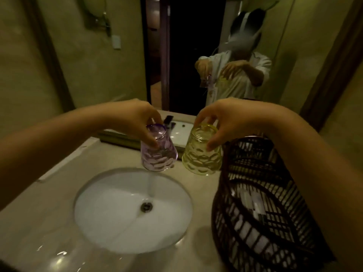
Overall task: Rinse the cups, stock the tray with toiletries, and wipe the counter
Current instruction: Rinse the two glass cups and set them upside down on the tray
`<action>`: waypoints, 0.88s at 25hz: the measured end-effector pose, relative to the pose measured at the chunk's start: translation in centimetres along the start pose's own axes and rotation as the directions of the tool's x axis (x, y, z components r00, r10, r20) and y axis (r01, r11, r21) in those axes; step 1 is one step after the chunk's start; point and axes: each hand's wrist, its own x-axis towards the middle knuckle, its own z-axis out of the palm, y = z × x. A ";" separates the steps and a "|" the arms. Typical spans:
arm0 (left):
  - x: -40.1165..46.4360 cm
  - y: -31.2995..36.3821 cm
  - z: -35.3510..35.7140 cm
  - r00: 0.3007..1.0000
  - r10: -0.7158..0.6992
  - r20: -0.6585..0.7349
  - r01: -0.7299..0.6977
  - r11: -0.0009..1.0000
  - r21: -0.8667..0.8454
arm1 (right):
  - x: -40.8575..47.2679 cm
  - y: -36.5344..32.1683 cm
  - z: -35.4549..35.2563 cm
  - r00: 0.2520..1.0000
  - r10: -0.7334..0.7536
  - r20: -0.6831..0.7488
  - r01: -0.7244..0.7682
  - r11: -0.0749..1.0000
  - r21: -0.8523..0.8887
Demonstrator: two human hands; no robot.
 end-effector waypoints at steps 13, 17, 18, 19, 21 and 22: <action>-19.3 -24.3 1.6 0.957 -0.290 0.029 0.291 0.956 -0.033 | 14.9 -23.8 11.3 0.980 -0.200 0.001 0.198 0.971 0.133; -20.1 -30.4 2.2 0.934 -0.356 0.014 0.355 0.925 -0.137 | 19.5 -27.4 12.9 0.973 -0.228 0.026 0.222 0.965 0.142; -19.9 -31.9 2.4 0.933 -0.360 0.017 0.358 0.920 -0.158 | 20.8 -27.7 13.2 0.973 -0.228 0.022 0.223 0.964 0.147; -19.4 -33.3 2.6 0.931 -0.363 0.022 0.361 0.916 -0.174 | 22.2 -27.9 13.7 0.973 -0.231 0.017 0.226 0.963 0.146; -18.3 -36.1 3.1 0.925 -0.380 0.028 0.377 0.904 -0.200 | 25.1 -27.9 14.7 0.973 -0.230 0.010 0.227 0.964 0.137; -17.5 -37.5 3.3 0.920 -0.391 0.020 0.386 0.900 -0.203 | 26.9 -27.8 15.2 0.975 -0.223 -0.001 0.221 0.965 0.141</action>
